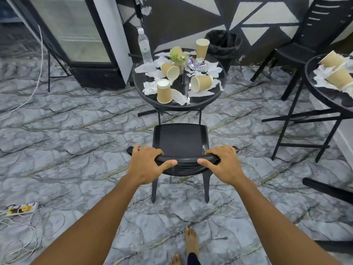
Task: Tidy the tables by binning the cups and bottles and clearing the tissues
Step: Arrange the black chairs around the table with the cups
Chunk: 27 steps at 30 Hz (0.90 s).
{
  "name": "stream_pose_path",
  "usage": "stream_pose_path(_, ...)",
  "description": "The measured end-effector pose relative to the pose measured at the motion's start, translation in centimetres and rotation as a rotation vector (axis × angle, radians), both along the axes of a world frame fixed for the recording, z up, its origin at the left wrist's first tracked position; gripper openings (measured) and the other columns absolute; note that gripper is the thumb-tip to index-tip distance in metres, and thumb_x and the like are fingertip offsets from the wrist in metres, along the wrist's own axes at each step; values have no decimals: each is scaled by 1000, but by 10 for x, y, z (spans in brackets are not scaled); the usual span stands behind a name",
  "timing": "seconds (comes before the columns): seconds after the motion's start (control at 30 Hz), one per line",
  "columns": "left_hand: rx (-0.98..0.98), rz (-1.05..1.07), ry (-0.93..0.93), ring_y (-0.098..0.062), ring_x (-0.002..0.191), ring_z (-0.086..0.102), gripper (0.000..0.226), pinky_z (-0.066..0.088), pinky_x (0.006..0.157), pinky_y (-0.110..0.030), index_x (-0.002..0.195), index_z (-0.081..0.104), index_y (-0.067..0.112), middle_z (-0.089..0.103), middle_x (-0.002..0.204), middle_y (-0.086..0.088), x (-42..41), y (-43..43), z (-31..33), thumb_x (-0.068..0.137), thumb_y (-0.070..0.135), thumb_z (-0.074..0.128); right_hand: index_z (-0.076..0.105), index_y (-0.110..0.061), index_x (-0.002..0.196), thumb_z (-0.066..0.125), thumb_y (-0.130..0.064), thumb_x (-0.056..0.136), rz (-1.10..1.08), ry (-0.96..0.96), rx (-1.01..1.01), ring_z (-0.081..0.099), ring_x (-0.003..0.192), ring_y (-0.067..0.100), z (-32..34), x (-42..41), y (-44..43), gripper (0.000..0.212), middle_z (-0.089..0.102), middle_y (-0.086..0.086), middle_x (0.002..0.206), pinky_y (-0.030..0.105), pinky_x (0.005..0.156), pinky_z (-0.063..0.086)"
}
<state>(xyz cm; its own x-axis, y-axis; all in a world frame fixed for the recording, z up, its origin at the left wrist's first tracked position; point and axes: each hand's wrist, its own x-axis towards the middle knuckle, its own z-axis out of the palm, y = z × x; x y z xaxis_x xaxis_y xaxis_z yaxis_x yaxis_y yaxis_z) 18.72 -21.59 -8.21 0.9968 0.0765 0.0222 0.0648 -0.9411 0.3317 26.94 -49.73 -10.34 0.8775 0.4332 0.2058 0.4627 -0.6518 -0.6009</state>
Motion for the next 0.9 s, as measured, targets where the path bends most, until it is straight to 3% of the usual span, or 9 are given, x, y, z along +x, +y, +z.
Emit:
stream_pose_path(0.1, 16, 97, 15, -11, 85, 51, 68, 10, 116, -61, 74, 57, 35, 54, 70, 14, -1, -8, 1, 79, 93, 22, 70, -35, 84, 50, -85, 75, -3, 38, 37, 49, 92, 4, 2, 8, 1, 55, 60, -22, 81, 36, 100, 30)
stream_pose_path(0.2, -3, 148, 2, -11, 90, 48, 68, 4, 116, -64, 75, 55, 35, 52, 74, 16, -4, -14, -1, 78, 94, 21, 70, -35, 83, 51, -86, 73, 13, 51, 61, 46, 94, -1, -1, 16, 0, 55, 60, -23, 81, 39, 99, 30)
stream_pose_path(0.47, -193, 162, -63, -6, 82, 52, 63, 13, 110, -62, 72, 60, 34, 56, 71, 15, 12, -16, -3, 80, 91, 34, 70, -33, 75, 58, -83, 70, 30, 77, 101, 52, 89, 4, 10, 41, -3, 51, 57, -20, 73, 41, 98, 30)
stream_pose_path(0.57, -173, 93, -71, -3, 85, 48, 63, 16, 107, -59, 72, 62, 34, 55, 71, 15, 11, -22, -9, 80, 90, 33, 69, -36, 83, 56, -83, 74, 8, 66, 46, 54, 90, 6, -2, 31, -19, 50, 61, -22, 81, 45, 101, 32)
stream_pose_path(0.77, -229, 55, -58, -8, 88, 48, 62, 21, 103, -52, 69, 61, 34, 55, 68, 12, 17, -11, 1, 79, 89, 35, 69, -29, 88, 43, -86, 77, -36, 41, 27, 46, 88, 8, 6, 18, -4, 64, 52, -22, 80, 38, 101, 31)
stream_pose_path(0.9, -206, 46, -73, -8, 93, 46, 56, 22, 102, -48, 73, 60, 37, 56, 74, 15, 6, -1, -7, 81, 88, 38, 68, -26, 92, 43, -82, 82, -37, -21, -2, 43, 90, 7, 0, 1, 0, 62, 53, -17, 85, 35, 102, 29)
